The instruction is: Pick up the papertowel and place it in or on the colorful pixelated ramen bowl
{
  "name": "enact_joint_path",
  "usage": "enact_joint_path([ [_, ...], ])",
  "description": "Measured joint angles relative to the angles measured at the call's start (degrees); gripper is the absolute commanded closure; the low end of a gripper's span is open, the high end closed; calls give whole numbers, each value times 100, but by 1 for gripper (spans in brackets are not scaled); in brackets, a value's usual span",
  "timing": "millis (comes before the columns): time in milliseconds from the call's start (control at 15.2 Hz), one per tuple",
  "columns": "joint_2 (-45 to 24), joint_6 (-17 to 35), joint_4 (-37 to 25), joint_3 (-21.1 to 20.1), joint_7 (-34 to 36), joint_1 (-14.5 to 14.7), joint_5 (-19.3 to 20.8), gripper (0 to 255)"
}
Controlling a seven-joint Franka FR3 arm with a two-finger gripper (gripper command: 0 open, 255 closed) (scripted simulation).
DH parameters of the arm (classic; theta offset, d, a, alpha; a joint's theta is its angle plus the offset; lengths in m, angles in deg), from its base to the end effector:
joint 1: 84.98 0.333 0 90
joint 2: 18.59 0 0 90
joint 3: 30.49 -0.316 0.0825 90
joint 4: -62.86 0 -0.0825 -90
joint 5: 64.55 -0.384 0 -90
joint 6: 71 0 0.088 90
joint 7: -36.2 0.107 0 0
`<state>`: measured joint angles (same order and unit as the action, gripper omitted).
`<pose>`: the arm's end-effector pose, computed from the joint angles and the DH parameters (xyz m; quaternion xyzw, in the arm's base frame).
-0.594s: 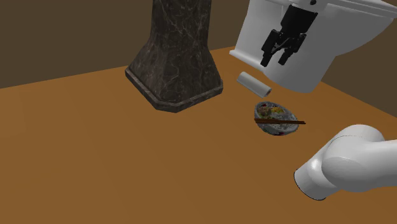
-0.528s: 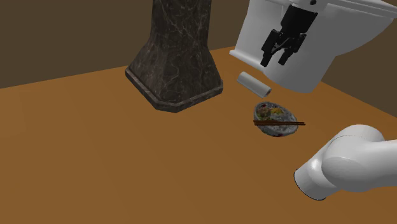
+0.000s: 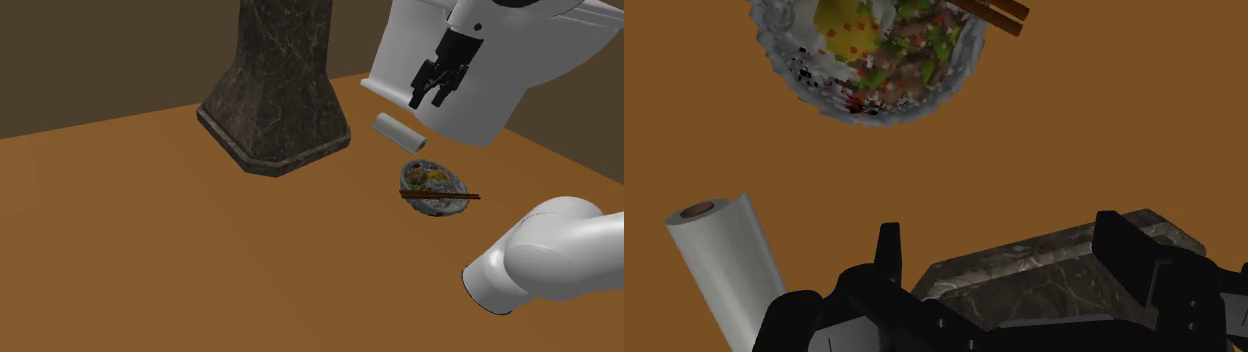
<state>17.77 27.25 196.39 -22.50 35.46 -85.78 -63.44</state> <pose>0.3560 -0.0662 0.5624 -0.9979 0.0557 -0.0093 0.0311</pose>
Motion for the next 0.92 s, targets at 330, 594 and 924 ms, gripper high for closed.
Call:
enact_joint_path([
  [330,-703,524,-122,633,-798,-80,65,0],
  [594,-1416,925,-361,1121,-1475,-99,-28,0],
  [924,-2393,1256,-838,1674,-2390,-120,-361,0],
])
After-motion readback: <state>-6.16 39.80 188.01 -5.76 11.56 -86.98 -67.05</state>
